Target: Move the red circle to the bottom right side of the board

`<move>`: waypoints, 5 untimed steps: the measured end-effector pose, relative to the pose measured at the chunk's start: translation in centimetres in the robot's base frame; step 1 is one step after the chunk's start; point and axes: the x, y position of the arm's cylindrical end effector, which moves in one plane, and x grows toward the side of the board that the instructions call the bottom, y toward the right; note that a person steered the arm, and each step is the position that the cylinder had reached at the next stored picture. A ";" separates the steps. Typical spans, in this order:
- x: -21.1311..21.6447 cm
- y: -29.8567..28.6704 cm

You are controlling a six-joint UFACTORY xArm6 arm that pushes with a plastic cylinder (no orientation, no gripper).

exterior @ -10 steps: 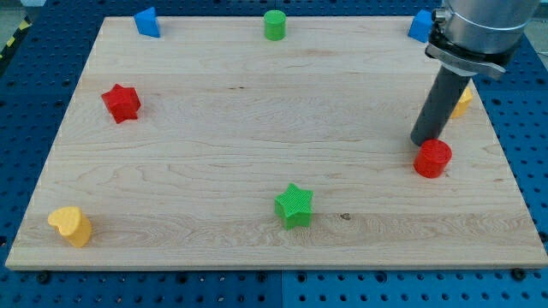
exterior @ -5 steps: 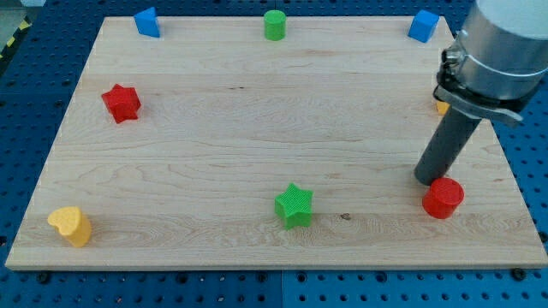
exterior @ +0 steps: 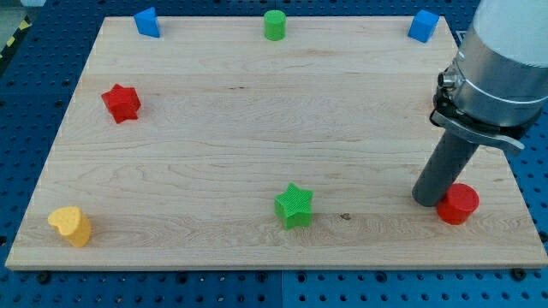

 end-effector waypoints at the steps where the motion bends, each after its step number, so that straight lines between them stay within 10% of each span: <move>1: 0.2 1.1; 5: -0.9 -1.6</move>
